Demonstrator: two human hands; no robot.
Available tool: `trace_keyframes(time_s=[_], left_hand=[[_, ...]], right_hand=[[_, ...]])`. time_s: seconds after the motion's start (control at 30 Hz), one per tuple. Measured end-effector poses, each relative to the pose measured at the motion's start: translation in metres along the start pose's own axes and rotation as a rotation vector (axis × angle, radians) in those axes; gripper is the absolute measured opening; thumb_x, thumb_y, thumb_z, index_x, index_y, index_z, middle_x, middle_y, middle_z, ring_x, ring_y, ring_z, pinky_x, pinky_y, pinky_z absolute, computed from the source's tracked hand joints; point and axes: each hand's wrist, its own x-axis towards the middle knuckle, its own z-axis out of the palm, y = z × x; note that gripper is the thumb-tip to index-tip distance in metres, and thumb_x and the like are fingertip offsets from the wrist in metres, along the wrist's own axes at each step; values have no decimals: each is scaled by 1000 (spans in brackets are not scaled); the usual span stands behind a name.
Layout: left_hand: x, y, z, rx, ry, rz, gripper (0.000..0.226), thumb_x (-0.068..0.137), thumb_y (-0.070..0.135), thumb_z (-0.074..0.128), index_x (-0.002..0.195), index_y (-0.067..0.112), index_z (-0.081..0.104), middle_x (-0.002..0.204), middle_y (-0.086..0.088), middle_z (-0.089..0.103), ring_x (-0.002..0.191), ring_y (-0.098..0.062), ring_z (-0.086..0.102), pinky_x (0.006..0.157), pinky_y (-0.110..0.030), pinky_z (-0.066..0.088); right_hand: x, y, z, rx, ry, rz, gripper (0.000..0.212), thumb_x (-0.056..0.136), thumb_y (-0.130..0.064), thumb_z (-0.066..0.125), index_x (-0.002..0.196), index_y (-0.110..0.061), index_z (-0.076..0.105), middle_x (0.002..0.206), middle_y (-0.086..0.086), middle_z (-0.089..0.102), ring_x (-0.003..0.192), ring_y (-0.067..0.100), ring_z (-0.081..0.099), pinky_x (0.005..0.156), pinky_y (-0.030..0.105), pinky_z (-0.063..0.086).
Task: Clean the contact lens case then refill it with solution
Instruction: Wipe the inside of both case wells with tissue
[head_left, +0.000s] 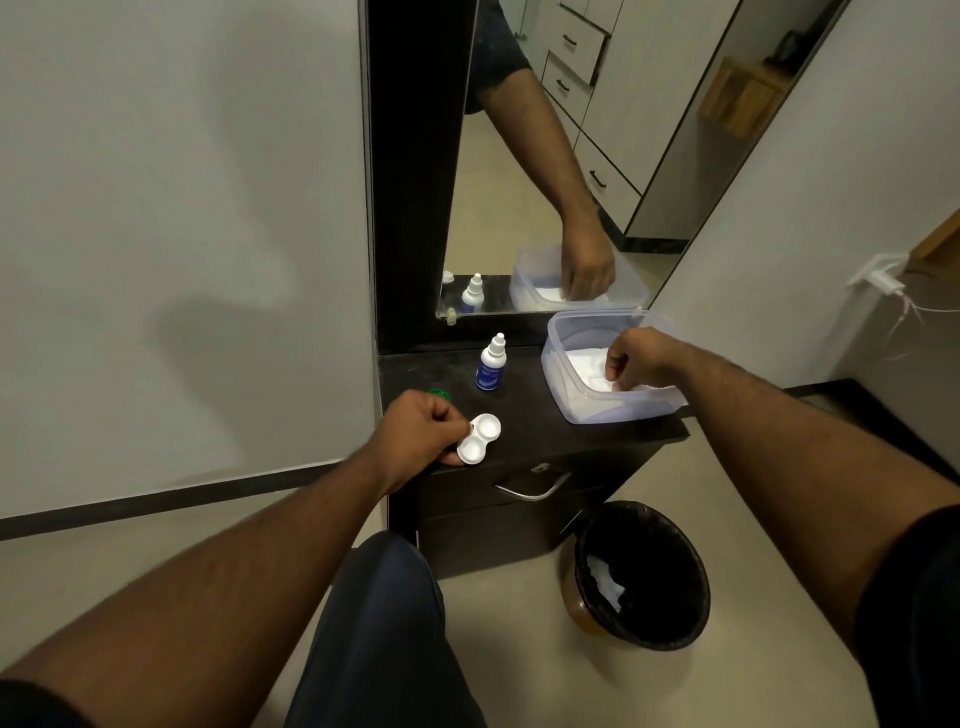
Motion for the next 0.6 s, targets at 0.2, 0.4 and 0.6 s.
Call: trace_keyframes(time_s=[0.2,0.4,0.6], left_hand=[[0,0,0,0,1,3,9,85,5,65,82,-1,71,80,-13,71,64,-12,68,60,-21,56],[1,-1,0,18,-2,2,10,86,6,65,84,-1,71,79,-11,71,61,-8,66,56,-17,53],[-2,-1,-3,-75,-11,-28,9,84,4,65,80,-3,70,82,-18,71,72,-22,70,72,-35,61]], right_hand=[[-14,-6,-23,203,14,-26,12,80,-2,65,73,-13,64,86,13,64,91,29,60,75,31,50],[-40,-25,-44,706,136,-55,9,86,-5,54,86,-13,57,95,8,56,92,25,56,68,30,52],[-78,-57,-43,1138,151,-53,21,91,-4,52,98,-4,71,105,10,65,96,24,59,75,32,54]])
